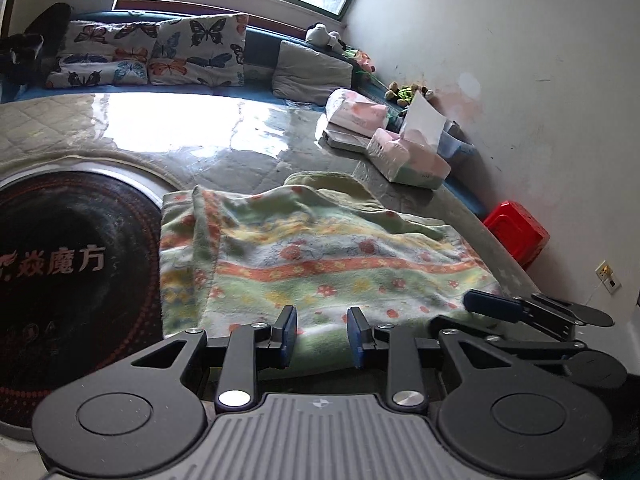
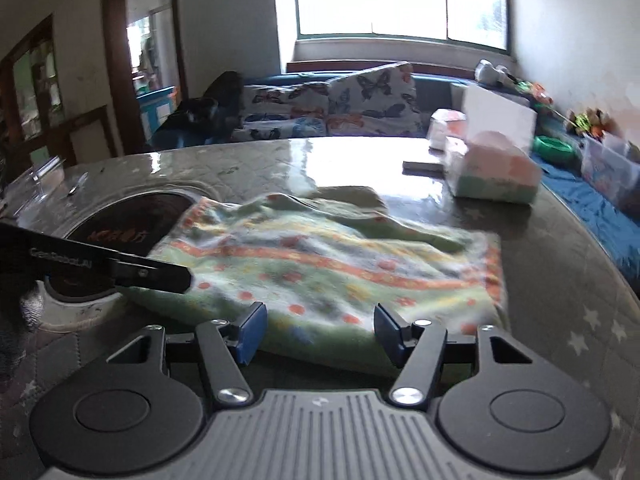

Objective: Fold clothes

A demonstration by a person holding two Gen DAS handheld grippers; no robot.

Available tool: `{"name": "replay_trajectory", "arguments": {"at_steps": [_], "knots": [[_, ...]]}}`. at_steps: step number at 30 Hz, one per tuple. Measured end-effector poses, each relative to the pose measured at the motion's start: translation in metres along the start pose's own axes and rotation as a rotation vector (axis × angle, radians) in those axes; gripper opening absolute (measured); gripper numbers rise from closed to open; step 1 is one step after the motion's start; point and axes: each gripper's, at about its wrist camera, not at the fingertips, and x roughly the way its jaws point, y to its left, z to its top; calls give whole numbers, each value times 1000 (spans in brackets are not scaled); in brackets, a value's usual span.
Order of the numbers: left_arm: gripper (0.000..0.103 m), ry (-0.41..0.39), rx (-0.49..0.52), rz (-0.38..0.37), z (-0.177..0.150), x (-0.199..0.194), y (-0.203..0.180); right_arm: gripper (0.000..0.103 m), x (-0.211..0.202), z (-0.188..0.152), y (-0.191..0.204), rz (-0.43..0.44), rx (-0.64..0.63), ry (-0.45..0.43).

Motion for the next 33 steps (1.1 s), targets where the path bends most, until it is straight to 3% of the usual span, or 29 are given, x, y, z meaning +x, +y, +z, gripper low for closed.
{"name": "replay_trajectory", "arguments": {"at_steps": [4,11,16,22,27,30,33], "knots": [[30,-1,-15,4,-3,-1,5,61,0,-8,-15,-24,49,19],[30,-4,-28,9,-4,-3,6,61,-6,0,-41,-64,105,-39],[30,-6,-37,10,-4,-4,9,59,2,-6,-60,-38,196,-2],[31,-20,-55,24,-2,-8,12,61,-3,1,-51,-51,170,-33],[31,-18,-64,31,-4,-9,16,62,10,-3,-56,-50,203,-8],[36,-18,-56,28,-4,-12,15,68,3,-3,-51,-59,181,-22],[46,-17,-39,33,-5,-13,10,80,-2,-4,-48,-58,168,-26]]}}
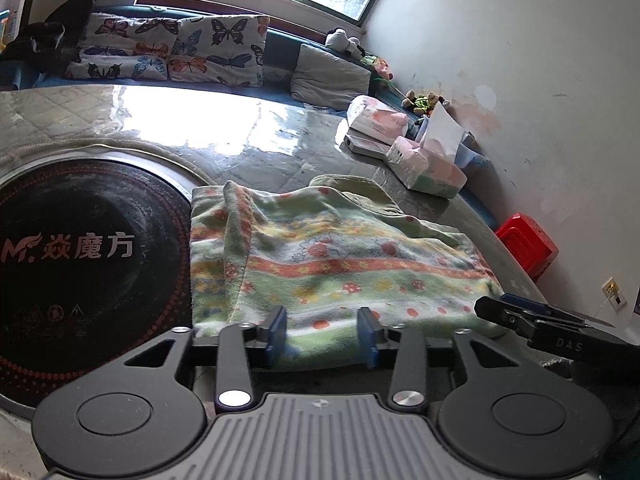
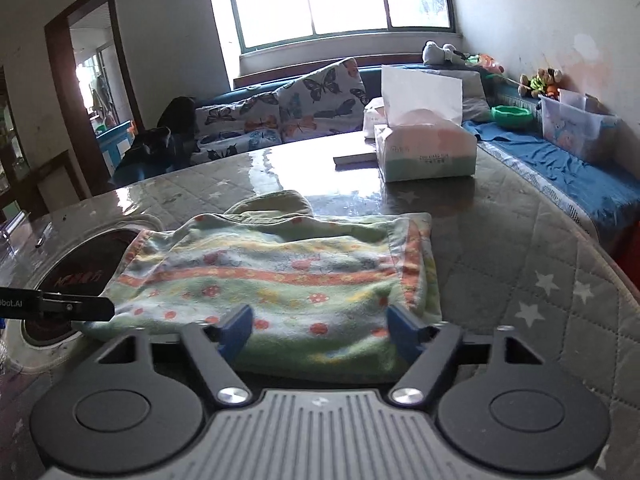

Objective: Fold clothes

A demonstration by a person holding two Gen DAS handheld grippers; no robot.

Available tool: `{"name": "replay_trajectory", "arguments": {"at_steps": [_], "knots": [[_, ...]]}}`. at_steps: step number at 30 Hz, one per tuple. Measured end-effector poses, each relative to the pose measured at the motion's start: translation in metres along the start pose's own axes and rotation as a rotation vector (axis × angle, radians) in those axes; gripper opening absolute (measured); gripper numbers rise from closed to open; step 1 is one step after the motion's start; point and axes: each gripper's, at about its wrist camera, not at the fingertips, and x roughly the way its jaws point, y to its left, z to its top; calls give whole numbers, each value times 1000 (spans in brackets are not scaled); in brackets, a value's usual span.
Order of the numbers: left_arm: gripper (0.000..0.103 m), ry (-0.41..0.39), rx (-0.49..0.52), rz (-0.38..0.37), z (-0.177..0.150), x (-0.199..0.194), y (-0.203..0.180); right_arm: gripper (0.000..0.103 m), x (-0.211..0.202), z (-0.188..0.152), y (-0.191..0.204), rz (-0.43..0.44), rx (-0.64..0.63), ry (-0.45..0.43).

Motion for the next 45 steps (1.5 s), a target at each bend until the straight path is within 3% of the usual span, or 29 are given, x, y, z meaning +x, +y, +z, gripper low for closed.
{"name": "replay_trajectory", "arguments": {"at_steps": [11,16,22,33,45], "knots": [[73,2,55,32,-10,-14,-12,103,-18,-11,6,-70,-13,-31],[91,8,61,58,-20,-21,-15,103,-26,-19,8,-87,1,-31],[102,10,68,77,-32,-32,-16,103,-35,-27,14,-113,-1,-32],[103,25,48,101,-53,-51,-15,103,-47,-44,33,-131,-37,8],[103,8,34,107,-62,-65,-20,103,-63,-58,38,-132,71,6]]}}
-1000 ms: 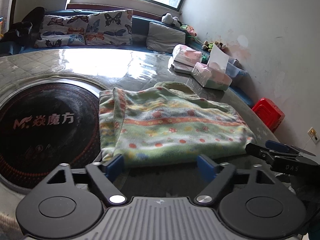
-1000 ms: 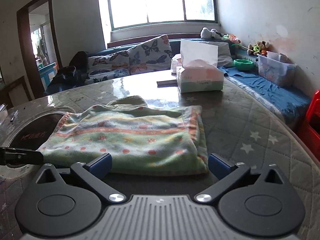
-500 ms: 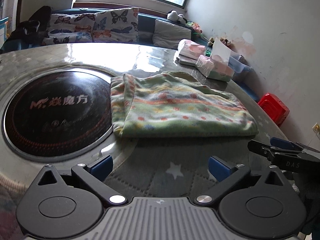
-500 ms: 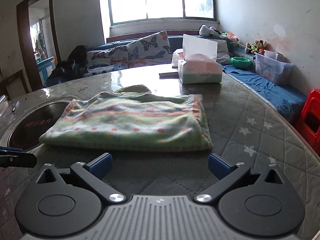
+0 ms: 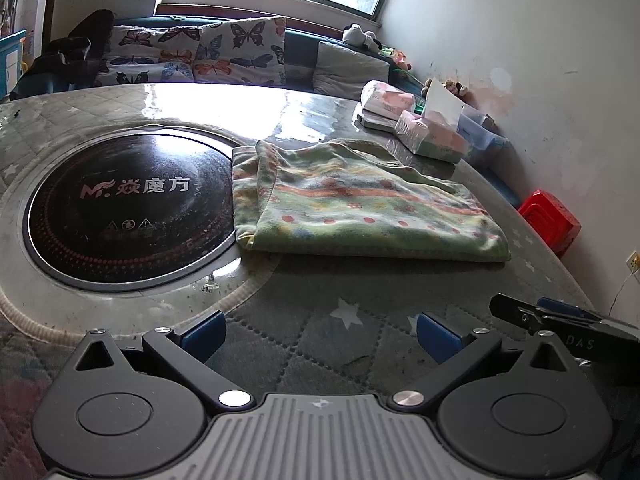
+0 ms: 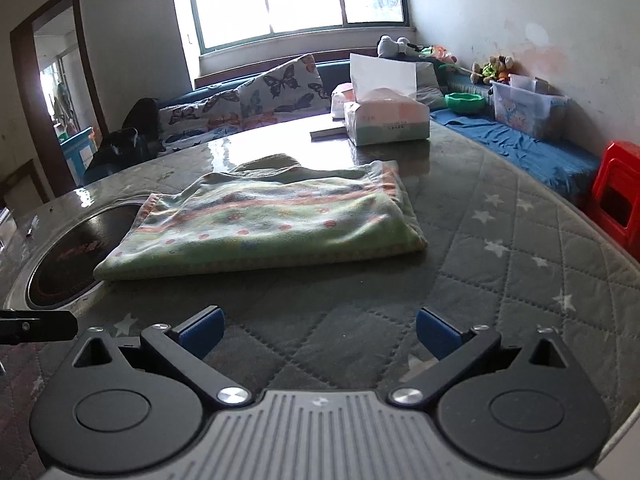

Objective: Fold clothes

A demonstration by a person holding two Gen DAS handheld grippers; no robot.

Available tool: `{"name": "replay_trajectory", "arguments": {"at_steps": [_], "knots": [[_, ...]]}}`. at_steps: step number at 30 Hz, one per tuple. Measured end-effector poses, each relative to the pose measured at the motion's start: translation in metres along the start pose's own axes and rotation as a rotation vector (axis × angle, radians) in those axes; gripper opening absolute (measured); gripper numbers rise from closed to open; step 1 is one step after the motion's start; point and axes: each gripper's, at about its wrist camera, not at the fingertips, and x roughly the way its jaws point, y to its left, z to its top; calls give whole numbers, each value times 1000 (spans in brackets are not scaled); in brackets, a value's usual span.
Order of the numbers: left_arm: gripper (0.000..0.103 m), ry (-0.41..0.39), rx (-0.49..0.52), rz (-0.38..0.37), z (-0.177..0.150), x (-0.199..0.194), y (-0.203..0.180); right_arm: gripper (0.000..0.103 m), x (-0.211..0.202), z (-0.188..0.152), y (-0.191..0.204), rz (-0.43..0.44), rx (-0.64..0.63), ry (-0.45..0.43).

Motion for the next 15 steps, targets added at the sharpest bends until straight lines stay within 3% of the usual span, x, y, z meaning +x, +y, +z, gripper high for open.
{"name": "replay_trajectory", "arguments": {"at_steps": [15], "knots": [[103,9,0,5,-10,-4,-5,103,-10,-4,5,-17,-28,-18]]}}
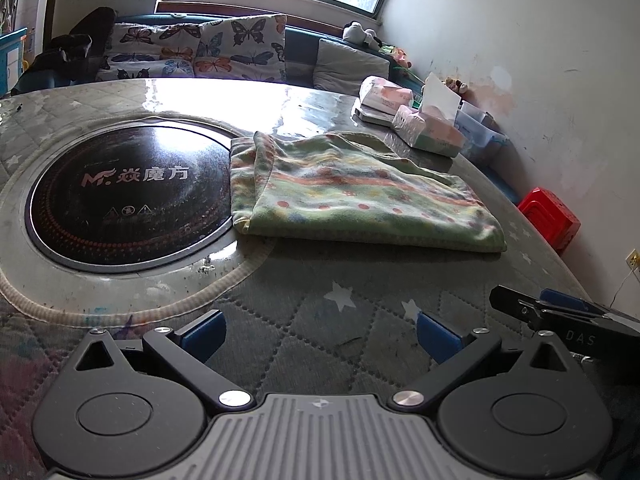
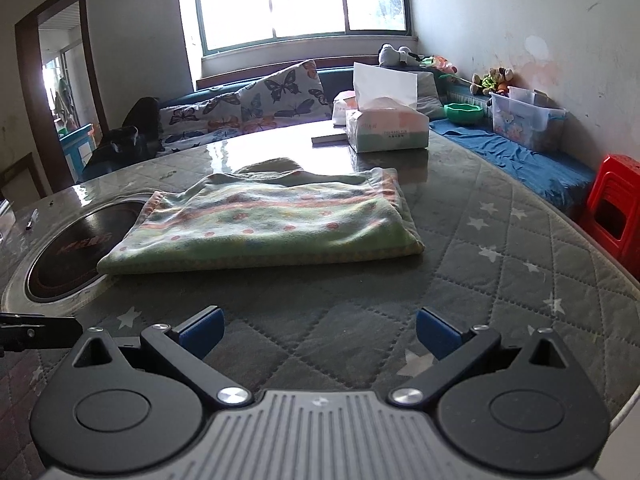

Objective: Fold clothes

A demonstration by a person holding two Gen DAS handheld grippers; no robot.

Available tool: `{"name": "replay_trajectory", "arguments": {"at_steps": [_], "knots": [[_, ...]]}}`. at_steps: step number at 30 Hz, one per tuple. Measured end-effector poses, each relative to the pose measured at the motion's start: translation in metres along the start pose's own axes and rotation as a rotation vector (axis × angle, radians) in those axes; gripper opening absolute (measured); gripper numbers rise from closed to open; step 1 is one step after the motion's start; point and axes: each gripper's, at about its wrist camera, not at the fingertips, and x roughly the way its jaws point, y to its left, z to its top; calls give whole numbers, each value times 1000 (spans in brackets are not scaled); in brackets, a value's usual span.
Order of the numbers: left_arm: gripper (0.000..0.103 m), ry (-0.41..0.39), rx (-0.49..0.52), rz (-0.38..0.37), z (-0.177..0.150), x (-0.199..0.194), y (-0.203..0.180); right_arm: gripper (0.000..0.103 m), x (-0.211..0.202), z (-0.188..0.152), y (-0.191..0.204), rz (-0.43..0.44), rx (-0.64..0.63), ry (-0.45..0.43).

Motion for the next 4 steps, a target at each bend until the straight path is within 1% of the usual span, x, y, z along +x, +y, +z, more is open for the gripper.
{"name": "replay_trajectory", "arguments": {"at_steps": [4], "knots": [[103,2,0,6,-2,-1,-1,103,-2,-1,1,5,-2,-5]]}}
